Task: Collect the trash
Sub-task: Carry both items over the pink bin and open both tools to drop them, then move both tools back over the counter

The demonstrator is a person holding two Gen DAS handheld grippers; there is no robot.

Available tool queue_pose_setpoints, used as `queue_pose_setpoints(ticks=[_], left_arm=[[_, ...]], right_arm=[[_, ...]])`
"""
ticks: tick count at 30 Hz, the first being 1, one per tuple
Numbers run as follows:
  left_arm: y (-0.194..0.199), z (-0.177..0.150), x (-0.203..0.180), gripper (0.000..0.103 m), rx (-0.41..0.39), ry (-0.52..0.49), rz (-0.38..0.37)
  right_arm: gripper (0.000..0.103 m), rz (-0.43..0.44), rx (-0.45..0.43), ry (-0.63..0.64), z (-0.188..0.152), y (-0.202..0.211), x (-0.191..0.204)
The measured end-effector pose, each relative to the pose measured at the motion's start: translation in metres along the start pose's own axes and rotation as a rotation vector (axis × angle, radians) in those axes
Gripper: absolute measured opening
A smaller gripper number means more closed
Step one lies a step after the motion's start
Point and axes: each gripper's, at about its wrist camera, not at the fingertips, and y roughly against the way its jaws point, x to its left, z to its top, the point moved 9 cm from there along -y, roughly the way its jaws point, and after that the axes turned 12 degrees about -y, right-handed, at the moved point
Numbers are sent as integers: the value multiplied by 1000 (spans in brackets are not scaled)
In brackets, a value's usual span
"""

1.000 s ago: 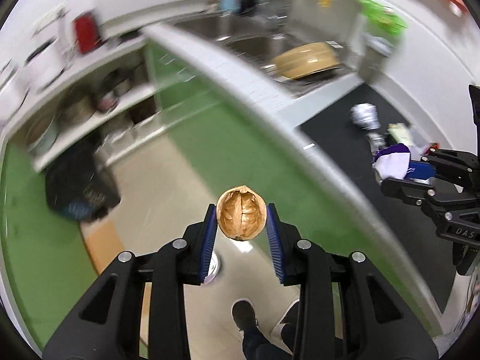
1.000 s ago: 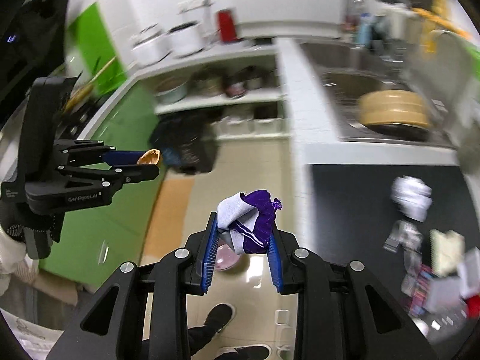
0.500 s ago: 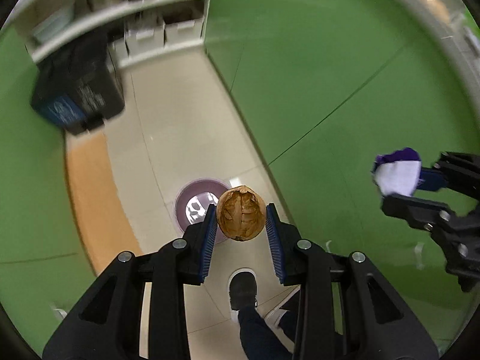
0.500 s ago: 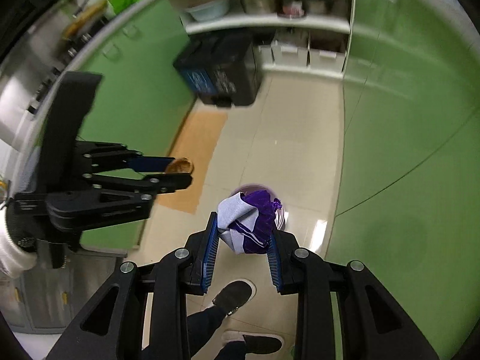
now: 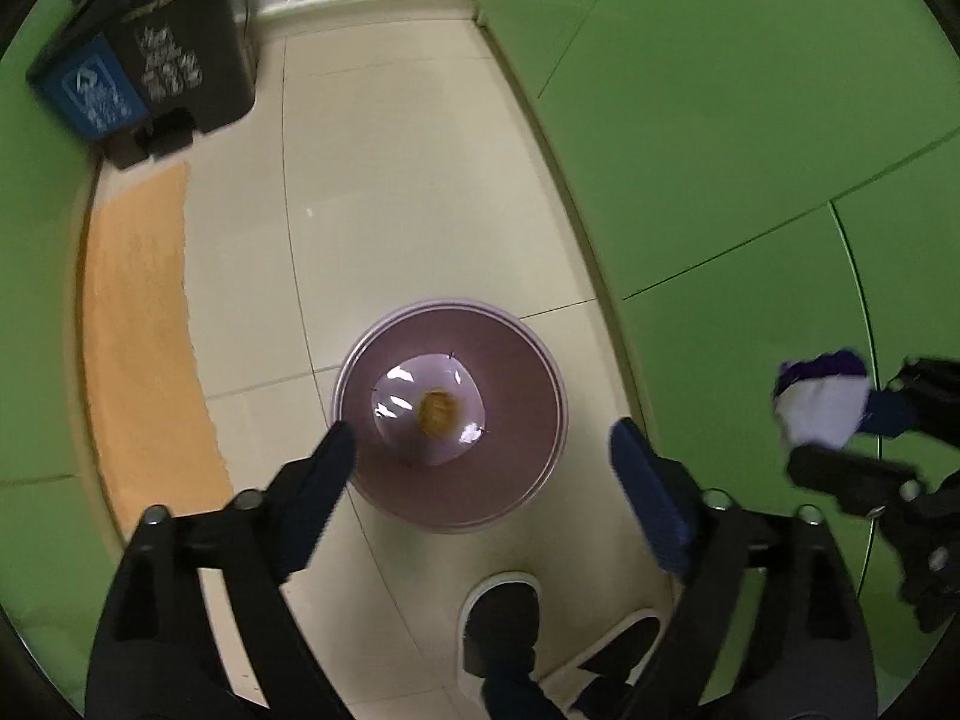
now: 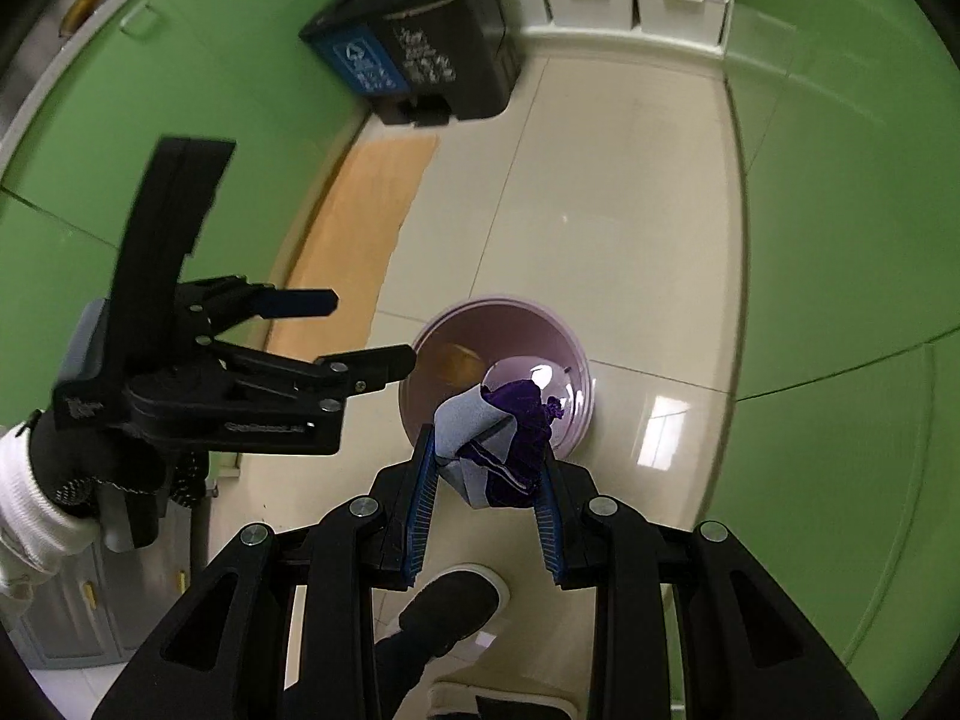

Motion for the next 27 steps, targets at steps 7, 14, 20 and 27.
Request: queue_pose_setpoints(ticks=[7,14,20,27], left_arm=[[3,-9,33,100,-41,71,8],[20,-18,64,100,-90,139,31],[31,-22,59,100,-89,146,21],[83,-15,24,100,-96,93,38]], right_arm=[[29,22,35,26,-1,-51,9],[80,22,31,43,-2,-89,15],[95,-8,12,12,0,-86,10],[96,-50,-32,-29,0,-14,7]])
